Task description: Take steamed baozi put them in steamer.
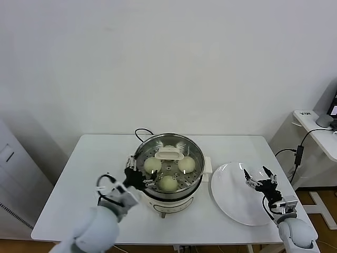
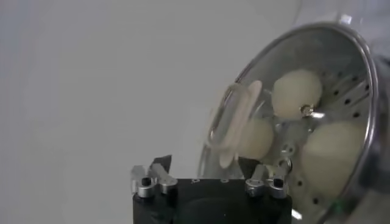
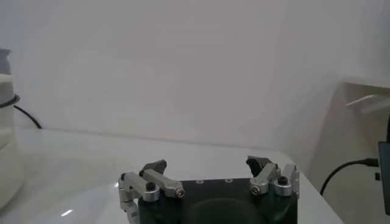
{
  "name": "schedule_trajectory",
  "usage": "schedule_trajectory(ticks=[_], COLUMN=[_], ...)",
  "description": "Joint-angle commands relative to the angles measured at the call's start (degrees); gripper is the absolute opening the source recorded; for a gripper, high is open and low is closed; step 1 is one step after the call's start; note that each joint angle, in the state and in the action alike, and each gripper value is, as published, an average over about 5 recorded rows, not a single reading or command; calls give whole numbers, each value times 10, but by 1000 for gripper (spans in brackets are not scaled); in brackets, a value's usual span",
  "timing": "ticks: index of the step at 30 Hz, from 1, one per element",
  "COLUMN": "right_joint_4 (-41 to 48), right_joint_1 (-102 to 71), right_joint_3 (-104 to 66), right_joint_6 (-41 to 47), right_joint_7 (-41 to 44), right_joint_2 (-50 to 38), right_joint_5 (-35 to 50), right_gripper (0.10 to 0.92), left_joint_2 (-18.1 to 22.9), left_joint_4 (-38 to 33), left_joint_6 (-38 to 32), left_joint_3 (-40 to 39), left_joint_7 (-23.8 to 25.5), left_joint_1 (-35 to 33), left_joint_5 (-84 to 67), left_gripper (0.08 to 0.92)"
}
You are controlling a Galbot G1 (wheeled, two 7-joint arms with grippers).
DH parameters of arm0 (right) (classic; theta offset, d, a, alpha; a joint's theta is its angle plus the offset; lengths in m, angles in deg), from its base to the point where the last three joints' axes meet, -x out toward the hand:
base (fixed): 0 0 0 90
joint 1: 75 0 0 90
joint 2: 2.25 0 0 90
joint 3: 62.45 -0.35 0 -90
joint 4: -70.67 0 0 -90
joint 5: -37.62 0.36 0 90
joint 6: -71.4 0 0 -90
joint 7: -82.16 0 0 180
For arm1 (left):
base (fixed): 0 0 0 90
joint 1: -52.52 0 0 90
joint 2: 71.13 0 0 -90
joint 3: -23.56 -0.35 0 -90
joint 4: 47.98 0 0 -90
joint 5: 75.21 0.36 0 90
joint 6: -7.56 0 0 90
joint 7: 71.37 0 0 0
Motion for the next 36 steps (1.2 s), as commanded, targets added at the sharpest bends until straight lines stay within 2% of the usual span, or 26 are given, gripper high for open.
schedule_trajectory(ticks=[1, 5, 11, 25, 36], right_joint_4=[-42, -68, -111, -138, -142], right_joint_1=[-10, -18, -39, -69, -80], right_joint_3=[5, 10, 16, -4, -8], right_joint_6=[15, 13, 23, 27, 31], right_joint_7=[-30, -43, -50, -47, -50], right_joint_2=[-4, -10, -10, -11, -1], right_joint_5=[38, 39, 34, 55, 55], right_gripper=[823, 823, 823, 823, 823], left_joint_2=[20, 29, 27, 2, 15], left_joint_4=[-50, -33, 44, 159, 176], left_joint_6=[-180, -184, -223, -288, -299], left_joint_3=[300, 349, 372, 313, 289], left_joint_7=[-81, -102, -104, -103, -104], left_joint_1=[-66, -86, -134, -154, -151], left_joint_5=[-728, -770, -648, -363, -355], left_gripper=[822, 823, 823, 823, 823])
